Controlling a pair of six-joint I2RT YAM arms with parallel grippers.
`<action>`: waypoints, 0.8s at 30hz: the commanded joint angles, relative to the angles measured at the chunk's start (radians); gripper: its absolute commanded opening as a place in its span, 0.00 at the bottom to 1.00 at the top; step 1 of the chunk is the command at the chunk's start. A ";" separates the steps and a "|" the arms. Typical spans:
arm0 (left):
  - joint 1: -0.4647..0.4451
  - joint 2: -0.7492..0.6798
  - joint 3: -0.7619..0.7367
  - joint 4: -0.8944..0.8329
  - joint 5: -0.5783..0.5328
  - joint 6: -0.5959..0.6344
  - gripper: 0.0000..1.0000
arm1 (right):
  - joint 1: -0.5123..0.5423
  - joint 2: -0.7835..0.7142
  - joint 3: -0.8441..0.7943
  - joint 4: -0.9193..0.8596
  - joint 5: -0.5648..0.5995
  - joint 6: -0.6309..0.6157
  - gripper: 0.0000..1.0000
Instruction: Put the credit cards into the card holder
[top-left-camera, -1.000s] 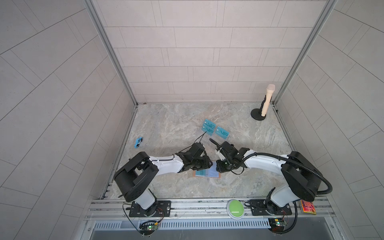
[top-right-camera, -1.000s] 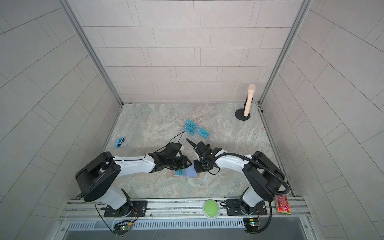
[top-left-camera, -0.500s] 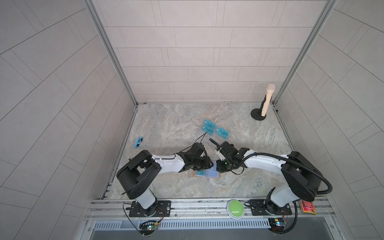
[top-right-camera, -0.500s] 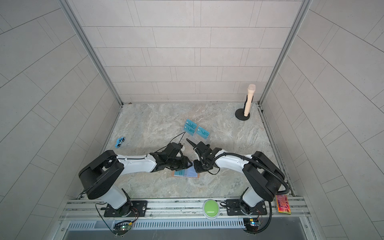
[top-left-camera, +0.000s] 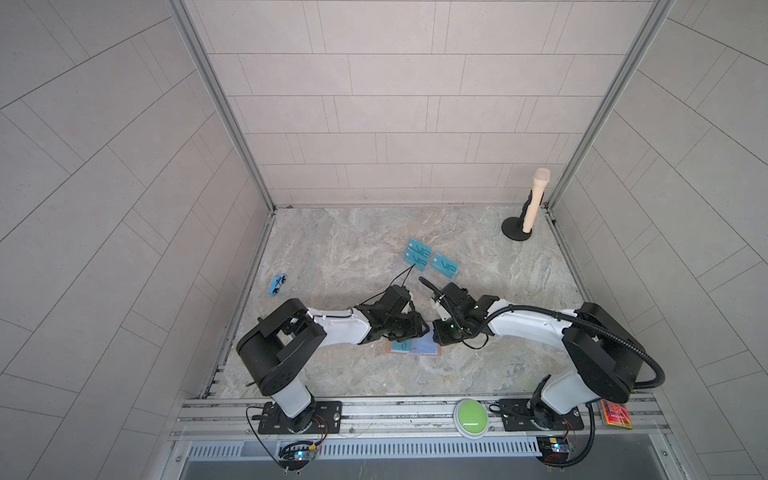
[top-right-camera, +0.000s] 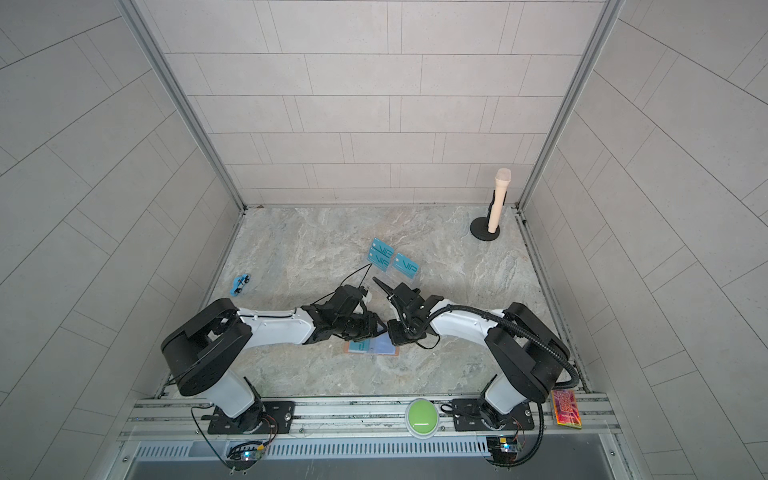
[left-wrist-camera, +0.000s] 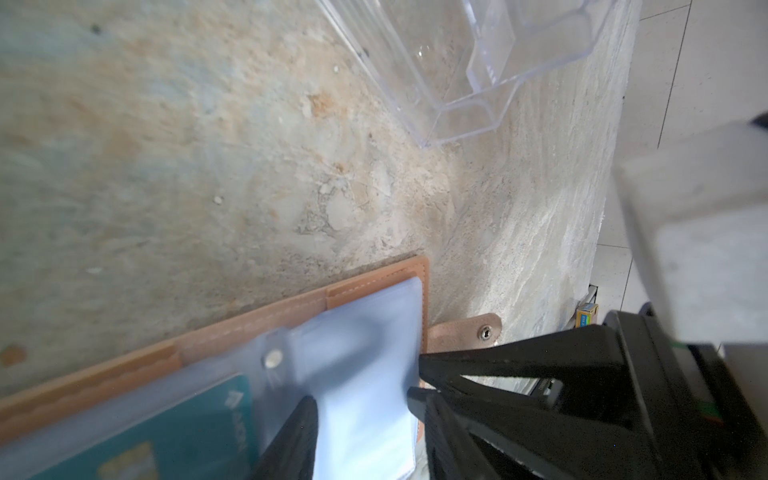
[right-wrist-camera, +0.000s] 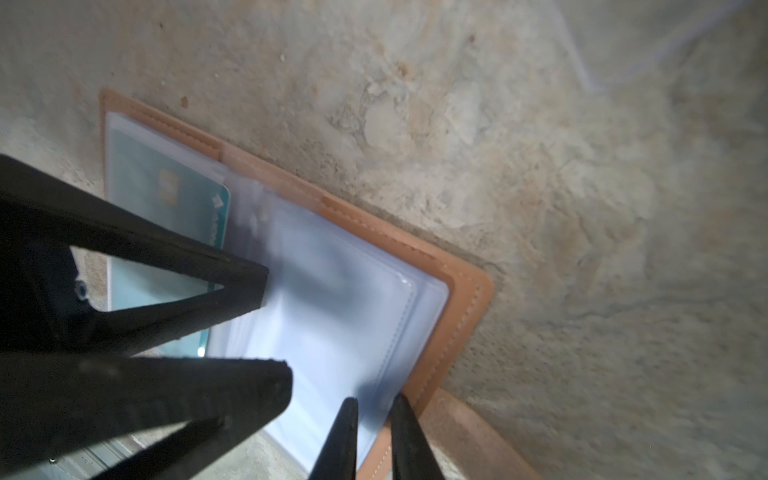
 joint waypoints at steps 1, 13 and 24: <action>-0.006 0.024 -0.003 0.035 0.013 -0.006 0.46 | 0.003 -0.003 0.008 -0.023 0.029 -0.008 0.19; 0.009 0.011 -0.028 0.044 0.007 -0.018 0.46 | 0.003 0.001 0.011 -0.024 0.025 -0.009 0.19; 0.003 0.002 -0.089 0.104 0.017 -0.060 0.46 | 0.004 0.015 0.020 -0.023 0.021 -0.010 0.19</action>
